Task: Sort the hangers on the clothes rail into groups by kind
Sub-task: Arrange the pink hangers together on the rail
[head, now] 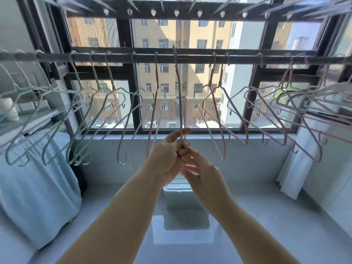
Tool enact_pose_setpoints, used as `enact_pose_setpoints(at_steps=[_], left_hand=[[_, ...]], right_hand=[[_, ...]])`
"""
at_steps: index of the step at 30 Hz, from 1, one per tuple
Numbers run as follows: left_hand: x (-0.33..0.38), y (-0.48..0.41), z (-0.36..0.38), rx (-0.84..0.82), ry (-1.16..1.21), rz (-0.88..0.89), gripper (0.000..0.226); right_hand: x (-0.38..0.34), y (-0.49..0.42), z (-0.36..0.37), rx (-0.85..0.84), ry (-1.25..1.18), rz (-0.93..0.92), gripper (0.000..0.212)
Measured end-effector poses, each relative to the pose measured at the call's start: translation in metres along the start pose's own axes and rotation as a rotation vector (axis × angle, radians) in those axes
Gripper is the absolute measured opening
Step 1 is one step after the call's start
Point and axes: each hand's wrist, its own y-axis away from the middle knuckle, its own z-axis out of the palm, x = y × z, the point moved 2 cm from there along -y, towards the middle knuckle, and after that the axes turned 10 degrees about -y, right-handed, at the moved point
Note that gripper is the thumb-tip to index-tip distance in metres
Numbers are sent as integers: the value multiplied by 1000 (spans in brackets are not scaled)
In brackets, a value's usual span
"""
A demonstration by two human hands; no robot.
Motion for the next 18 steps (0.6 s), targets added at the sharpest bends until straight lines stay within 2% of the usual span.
enact_pose_setpoints(at_steps=[9,18], left_hand=[[29,-24,2,40,-62,-23,33],[10,-32,-3,92,-100,-102,30]], right_hand=[[-12,-36,3,40,17,2,36],[10,-35,8,8,-69,86,25]])
